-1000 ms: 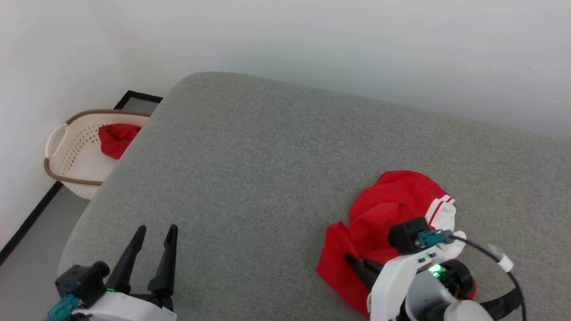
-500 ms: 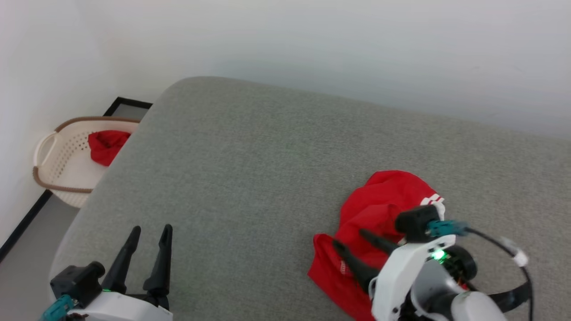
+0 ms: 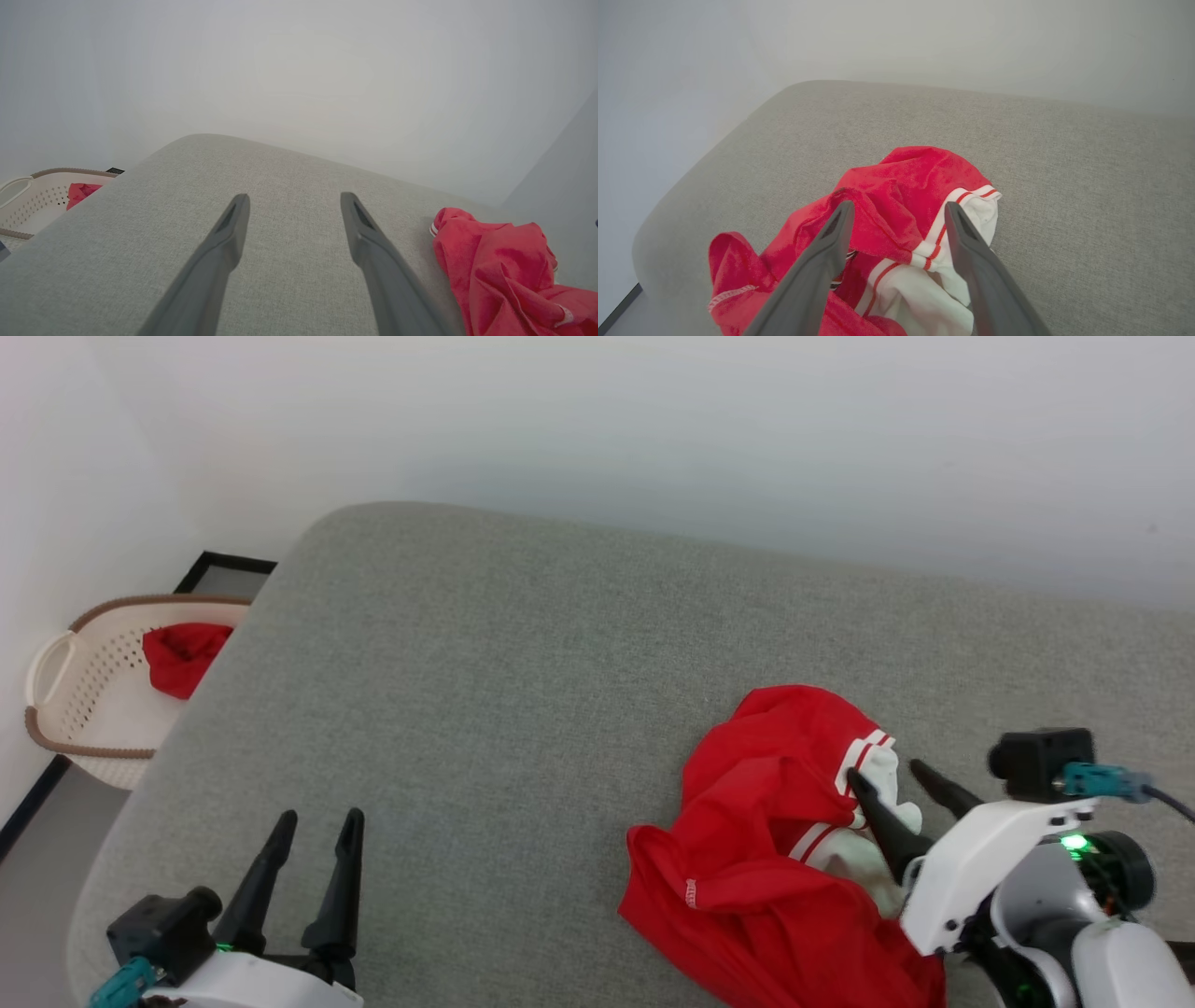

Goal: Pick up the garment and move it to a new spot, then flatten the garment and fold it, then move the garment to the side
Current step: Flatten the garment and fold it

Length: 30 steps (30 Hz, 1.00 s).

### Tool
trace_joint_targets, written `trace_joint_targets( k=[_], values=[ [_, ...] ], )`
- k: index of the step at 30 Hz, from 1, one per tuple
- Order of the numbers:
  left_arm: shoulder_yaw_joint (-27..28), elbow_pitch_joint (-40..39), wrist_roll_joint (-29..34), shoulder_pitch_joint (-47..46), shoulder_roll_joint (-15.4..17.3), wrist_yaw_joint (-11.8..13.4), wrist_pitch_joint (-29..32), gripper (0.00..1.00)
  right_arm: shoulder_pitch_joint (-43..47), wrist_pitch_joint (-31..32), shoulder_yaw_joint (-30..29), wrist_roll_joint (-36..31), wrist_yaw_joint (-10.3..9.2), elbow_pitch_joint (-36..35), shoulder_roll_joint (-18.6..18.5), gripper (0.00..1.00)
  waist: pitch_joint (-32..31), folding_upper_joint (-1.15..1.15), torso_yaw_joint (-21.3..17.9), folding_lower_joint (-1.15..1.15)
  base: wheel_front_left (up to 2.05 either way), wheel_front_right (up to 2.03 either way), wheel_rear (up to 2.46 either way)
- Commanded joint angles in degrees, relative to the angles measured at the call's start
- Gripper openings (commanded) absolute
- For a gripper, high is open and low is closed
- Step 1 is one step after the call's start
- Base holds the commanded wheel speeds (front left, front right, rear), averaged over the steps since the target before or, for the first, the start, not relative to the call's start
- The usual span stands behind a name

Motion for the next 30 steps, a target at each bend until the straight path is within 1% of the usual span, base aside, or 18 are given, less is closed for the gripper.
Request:
trace_joint_targets(
  k=[1,7,13,22,28,29,30],
  values=[
    [-0.1,-0.2,0.1,-0.1,0.2,-0.1,0.1,1.00,-0.2,0.1,-0.7,-0.2,0.02,0.3,0.0,1.00,0.4,0.00,-0.1,0.00,0.00,0.00,0.00],
    [-0.6,-0.7,0.2,-1.2,0.2,-0.3,0.1,1.00,-1.8,1.8,-3.9,-1.4,0.02,2.8,-0.3,1.00,2.6,0.00,0.2,0.00,0.00,0.00,0.00],
    [-1.1,-0.8,0.6,-2.5,-0.4,-0.7,0.0,1.00,-4.3,4.6,-6.3,-2.3,0.02,6.2,-0.7,1.00,5.0,0.00,1.6,0.00,0.00,0.00,0.00],
    [-1.6,0.2,0.9,-4.5,-1.9,-1.5,-0.1,1.00,-7.7,9.8,-9.7,-5.4,0.02,10.9,-0.6,1.00,8.4,0.00,4.4,0.00,0.00,0.00,0.00],
    [-1.0,1.2,1.4,-6.0,-3.3,-2.2,-0.1,1.00,-9.5,13.6,-10.7,-6.9,0.02,13.9,0.0,1.00,10.0,0.00,5.5,0.00,0.00,0.00,0.00],
    [-0.7,1.2,1.5,-6.1,-3.5,-2.3,-0.2,1.00,-9.5,14.0,-10.5,-7.0,0.02,14.3,0.1,0.57,10.1,0.00,5.6,0.00,0.00,0.00,0.00],
    [-0.5,1.3,1.8,-6.1,-3.7,-2.3,-0.1,1.00,-9.5,14.1,-10.5,-7.2,0.02,14.7,0.2,0.30,10.1,0.00,5.6,0.00,0.00,0.00,0.00]
  ],
)
